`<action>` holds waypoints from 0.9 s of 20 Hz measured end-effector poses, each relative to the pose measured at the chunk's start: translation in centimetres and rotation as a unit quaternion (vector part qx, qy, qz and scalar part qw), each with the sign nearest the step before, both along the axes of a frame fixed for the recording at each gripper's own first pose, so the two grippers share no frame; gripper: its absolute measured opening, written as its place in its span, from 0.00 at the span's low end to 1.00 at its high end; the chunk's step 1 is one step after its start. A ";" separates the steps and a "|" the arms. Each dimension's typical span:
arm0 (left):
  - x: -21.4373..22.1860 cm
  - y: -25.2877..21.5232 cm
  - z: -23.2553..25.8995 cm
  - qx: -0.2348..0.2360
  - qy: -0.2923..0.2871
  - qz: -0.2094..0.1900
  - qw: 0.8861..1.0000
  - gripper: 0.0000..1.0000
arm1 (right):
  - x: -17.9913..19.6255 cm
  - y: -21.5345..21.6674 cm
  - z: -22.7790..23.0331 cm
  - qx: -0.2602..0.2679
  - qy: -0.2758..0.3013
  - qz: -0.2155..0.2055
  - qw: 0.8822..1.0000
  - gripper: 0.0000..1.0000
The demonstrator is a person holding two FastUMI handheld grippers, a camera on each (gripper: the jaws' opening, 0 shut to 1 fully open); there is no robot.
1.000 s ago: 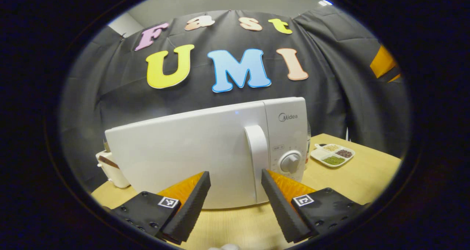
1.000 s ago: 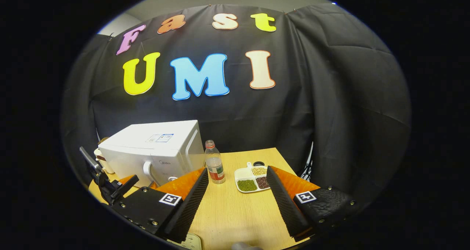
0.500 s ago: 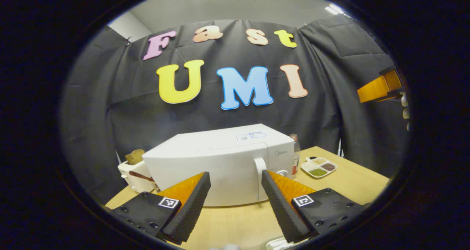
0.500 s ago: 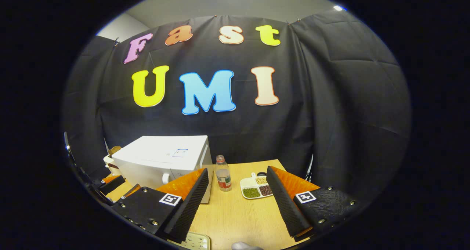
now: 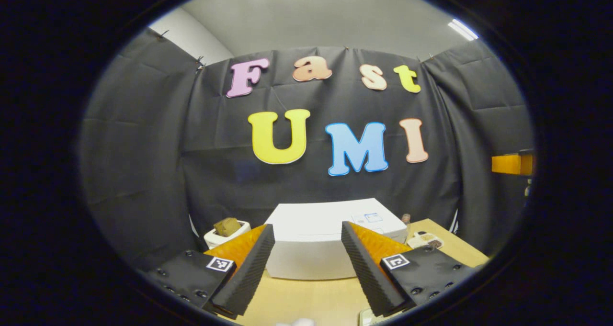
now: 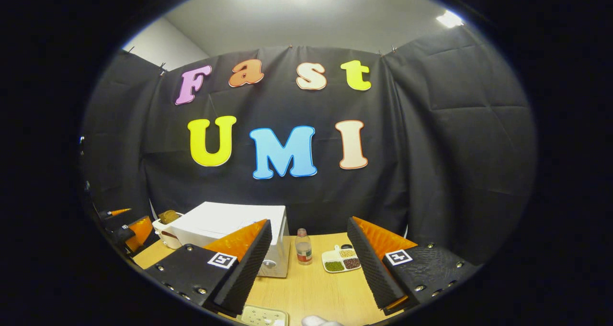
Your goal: Open the microwave oven with the left hand, put the food in, and close the microwave oven.
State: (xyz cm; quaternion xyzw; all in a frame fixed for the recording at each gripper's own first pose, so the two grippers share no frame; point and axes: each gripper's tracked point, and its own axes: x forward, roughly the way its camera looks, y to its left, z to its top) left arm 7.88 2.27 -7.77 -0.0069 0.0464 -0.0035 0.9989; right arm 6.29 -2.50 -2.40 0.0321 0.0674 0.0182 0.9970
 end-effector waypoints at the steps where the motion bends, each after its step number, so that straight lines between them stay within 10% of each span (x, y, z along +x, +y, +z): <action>1: -0.6 0.1 1.4 -0.008 -0.007 -0.002 1.000 0.99 | -0.4 0.2 0.4 -0.002 -0.003 -0.001 1.000 0.96; 18: -4.0 0.0 5.9 -0.039 -0.020 -0.019 0.999 0.99 | -5.2 3.1 3.3 -0.011 -0.029 0.005 1.000 0.97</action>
